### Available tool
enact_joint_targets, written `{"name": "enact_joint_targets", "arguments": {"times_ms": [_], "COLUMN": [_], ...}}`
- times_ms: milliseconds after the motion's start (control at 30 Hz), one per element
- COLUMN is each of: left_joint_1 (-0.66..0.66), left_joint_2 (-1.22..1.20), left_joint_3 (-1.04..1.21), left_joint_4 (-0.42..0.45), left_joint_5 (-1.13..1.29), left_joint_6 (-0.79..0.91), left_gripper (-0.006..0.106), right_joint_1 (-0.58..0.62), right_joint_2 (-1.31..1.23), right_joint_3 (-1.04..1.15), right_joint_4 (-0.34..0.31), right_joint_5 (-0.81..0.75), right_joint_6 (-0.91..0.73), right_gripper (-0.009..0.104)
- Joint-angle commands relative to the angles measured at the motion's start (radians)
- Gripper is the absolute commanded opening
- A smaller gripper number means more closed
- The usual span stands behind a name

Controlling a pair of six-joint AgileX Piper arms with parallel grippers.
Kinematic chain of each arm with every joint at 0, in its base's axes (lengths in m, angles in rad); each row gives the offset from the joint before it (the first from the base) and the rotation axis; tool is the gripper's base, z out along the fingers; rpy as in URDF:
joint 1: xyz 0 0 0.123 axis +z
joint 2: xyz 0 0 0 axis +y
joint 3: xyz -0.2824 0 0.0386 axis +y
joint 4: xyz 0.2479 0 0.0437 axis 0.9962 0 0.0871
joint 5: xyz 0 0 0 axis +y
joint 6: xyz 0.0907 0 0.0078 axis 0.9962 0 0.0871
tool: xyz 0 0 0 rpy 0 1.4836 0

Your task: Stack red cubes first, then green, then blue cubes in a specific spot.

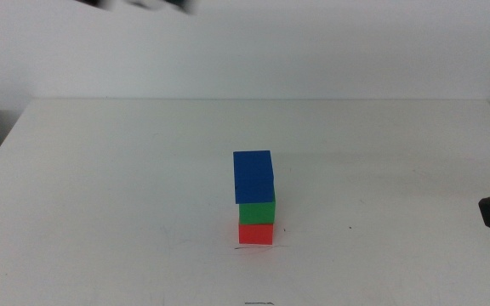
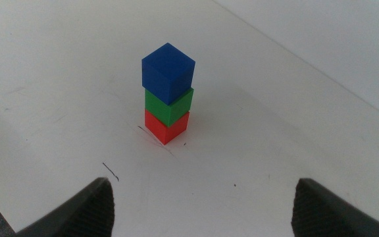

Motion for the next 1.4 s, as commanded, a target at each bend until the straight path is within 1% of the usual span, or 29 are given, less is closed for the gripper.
{"name": "enact_joint_targets", "arguments": {"times_ms": [0,100,167,233,333,400,467,533,900,1367], "left_joint_1": [0.086,0.227,0.318,0.407,0.483,0.51,0.527,0.53,0.53,0.53], "left_joint_2": [-0.124,-0.233,-0.29,-0.329,-0.369,-0.391,-0.405,-0.42,-0.448,-0.416], "left_joint_3": [0.023,0.098,0.139,0.165,0.19,0.201,0.206,0.209,0.209,0.209], "left_joint_4": [0.022,-0.048,-0.077,-0.106,-0.138,-0.125,-0.094,-0.081,-0.08,-0.081], "left_joint_5": [0.036,-0.055,-0.14,-0.208,-0.263,-0.278,-0.277,-0.273,-0.273,-0.273], "left_joint_6": [0.036,0.159,0.243,0.278,0.288,0.313,0.326,0.325,0.325,0.325], "left_gripper": [0.09,0.09,0.09,0.09,0.09,0.09,0.09,0.09,0.09,0.09], "right_joint_1": [-0.009,-0.009,-0.009,-0.009,-0.009,-0.009,-0.009,-0.009,-0.009,-0.009], "right_joint_2": [0.003,0.004,0.004,0.004,0.004,0.004,0.004,0.004,0.004,0.004], "right_joint_3": [-0.023,-0.023,-0.023,-0.023,-0.023,-0.023,-0.023,-0.023,-0.023,-0.023], "right_joint_4": [0.001,0.007,0.006,0.006,0.006,0.006,0.005,0.005,0.005,0.005], "right_joint_5": [-0.063,-0.063,-0.063,-0.063,-0.063,-0.063,-0.063,-0.063,-0.063,-0.062], "right_joint_6": [-0.011,-0.011,-0.011,-0.011,-0.011,-0.011,-0.011,-0.011,-0.011,-0.008], "right_gripper": [0.076,0.076,0.076,0.076,0.076,0.076,0.076,0.076,0.076,0.076]}}
